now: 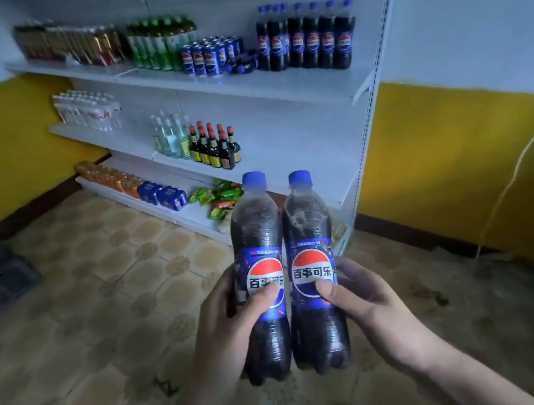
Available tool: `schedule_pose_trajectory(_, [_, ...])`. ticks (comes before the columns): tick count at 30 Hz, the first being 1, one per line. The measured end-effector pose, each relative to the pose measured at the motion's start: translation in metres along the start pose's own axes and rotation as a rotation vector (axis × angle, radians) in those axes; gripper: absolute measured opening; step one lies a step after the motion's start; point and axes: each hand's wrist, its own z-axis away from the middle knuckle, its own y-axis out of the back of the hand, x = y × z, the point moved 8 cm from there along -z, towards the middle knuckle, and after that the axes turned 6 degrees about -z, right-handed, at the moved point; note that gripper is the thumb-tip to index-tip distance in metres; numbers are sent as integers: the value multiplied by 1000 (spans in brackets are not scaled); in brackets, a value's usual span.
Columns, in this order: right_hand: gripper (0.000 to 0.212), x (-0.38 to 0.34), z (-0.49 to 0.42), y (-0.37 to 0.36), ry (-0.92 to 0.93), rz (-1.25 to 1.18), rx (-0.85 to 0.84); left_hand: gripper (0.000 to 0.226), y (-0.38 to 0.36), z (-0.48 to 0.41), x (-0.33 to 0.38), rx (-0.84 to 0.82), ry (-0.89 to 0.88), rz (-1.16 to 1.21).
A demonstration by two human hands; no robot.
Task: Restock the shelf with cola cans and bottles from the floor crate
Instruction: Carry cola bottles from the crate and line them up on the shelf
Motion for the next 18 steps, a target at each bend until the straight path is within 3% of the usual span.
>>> schedule_pose_trajectory(10, [42, 9, -105, 2, -71, -38, -87, 42, 23, -86, -4, 113, 28, -68])
schedule_pose_trajectory(18, [35, -4, -229, 71, -115, -113, 6, 30, -21, -234, -10, 24, 87, -112])
